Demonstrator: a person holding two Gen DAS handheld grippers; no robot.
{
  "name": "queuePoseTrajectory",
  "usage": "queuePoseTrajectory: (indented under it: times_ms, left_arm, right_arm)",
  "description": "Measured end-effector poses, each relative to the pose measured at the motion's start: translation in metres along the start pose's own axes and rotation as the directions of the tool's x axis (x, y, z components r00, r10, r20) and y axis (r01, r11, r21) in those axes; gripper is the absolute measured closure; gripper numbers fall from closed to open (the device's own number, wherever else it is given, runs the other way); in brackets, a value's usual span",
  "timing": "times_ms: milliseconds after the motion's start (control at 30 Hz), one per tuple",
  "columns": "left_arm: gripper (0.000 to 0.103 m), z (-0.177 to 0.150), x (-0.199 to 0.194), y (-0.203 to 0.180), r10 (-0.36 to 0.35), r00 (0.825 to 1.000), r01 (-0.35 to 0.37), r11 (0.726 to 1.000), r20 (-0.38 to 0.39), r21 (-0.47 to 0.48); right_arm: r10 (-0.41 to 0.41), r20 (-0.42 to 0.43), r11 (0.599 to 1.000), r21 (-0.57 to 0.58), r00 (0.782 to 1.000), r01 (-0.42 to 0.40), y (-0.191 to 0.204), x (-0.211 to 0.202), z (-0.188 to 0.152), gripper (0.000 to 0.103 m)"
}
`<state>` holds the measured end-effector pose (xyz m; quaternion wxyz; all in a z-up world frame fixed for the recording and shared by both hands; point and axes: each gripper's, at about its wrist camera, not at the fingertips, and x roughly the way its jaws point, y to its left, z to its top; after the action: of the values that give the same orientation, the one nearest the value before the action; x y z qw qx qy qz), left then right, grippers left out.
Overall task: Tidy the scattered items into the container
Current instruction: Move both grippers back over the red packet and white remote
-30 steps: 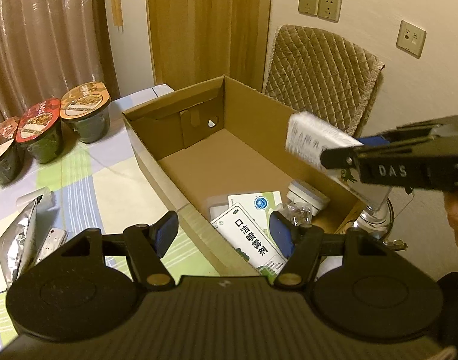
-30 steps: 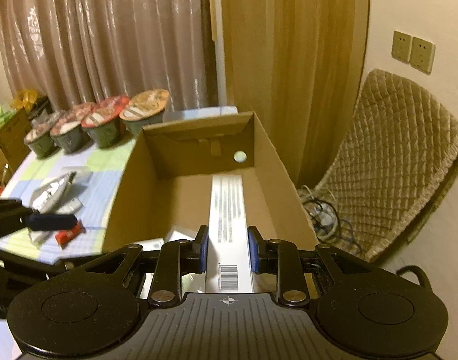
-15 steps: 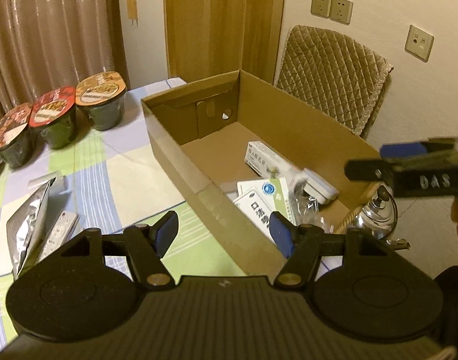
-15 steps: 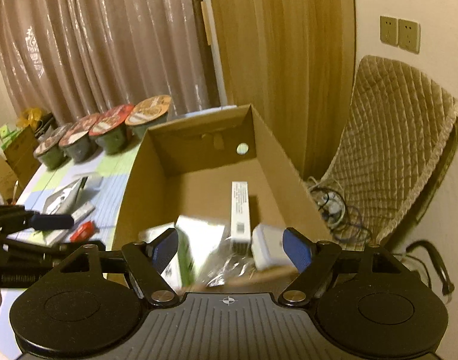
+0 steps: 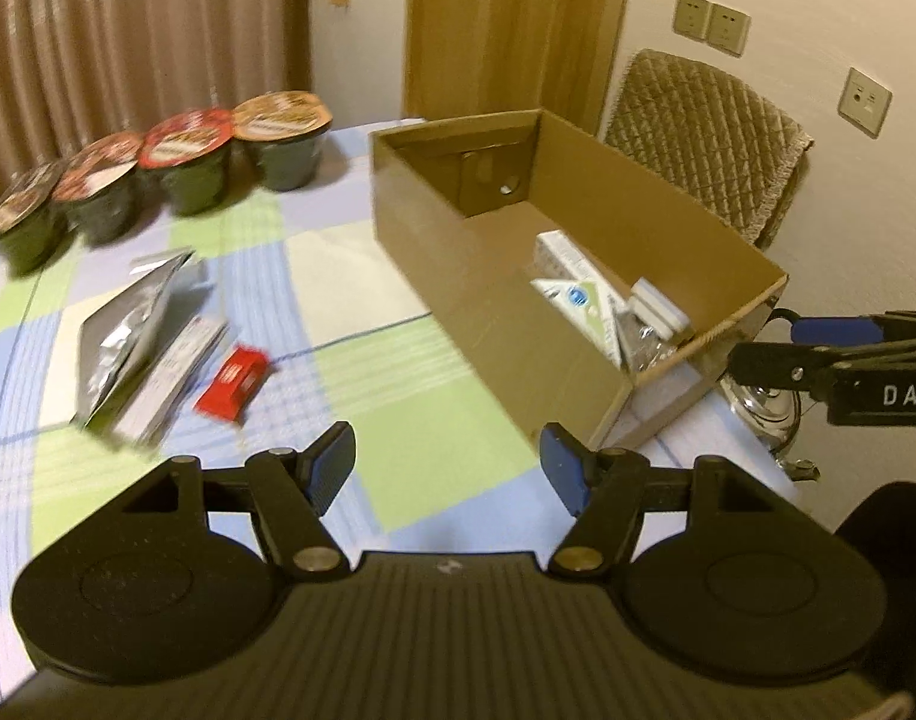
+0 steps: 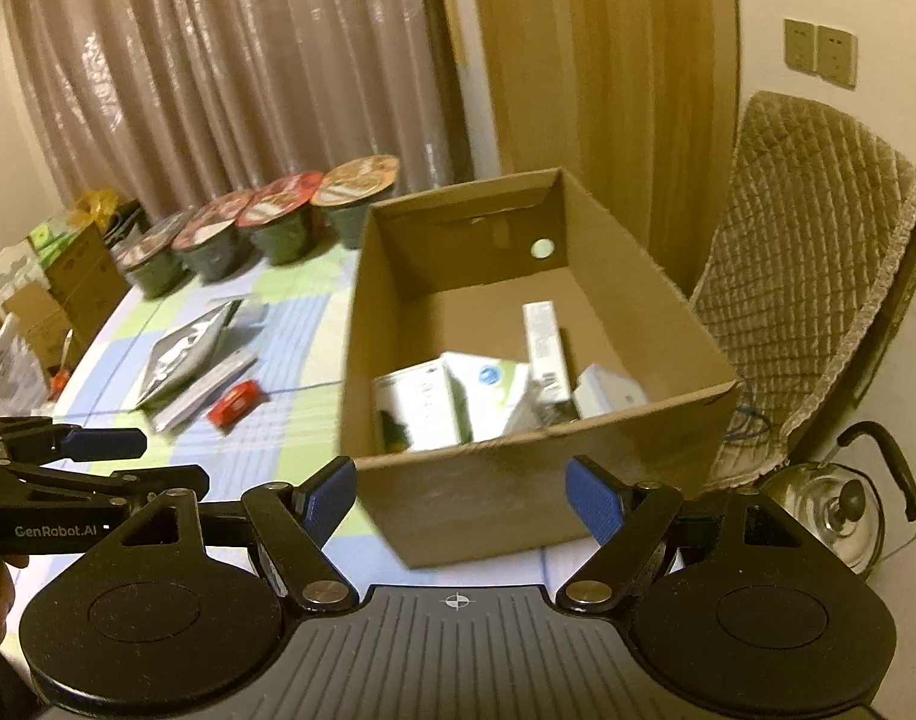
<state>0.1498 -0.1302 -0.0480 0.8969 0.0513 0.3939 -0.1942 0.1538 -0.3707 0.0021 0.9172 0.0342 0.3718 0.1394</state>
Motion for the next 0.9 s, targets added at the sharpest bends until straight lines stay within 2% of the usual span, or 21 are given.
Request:
queuePoseTrajectory:
  times_ms: [233, 400, 667, 900]
  left_arm:
    - [0.024, -0.025, -0.037, 0.026, 0.040, 0.999, -0.038, 0.998, 0.019, -0.058]
    - [0.011, -0.040, -0.060, 0.044, 0.064, 0.997, -0.060, 0.994, 0.035, -0.089]
    - [0.002, -0.063, -0.080, 0.067, 0.137, 0.990, -0.132, 0.982, 0.027, -0.134]
    - [0.001, -0.076, -0.087, 0.092, 0.207, 0.978, -0.202, 0.965, 0.011, -0.169]
  right_arm:
    - [0.043, -0.014, 0.998, -0.039, 0.999, -0.044, 0.037, -0.007, -0.010, 0.020]
    - [0.074, -0.024, 0.995, -0.067, 0.997, -0.076, 0.061, -0.008, -0.016, 0.020]
    - [0.120, -0.056, 0.984, -0.126, 0.991, -0.126, 0.095, -0.007, -0.027, 0.020]
    - [0.136, -0.092, 0.973, -0.177, 0.986, -0.150, 0.117, 0.000, -0.035, 0.020]
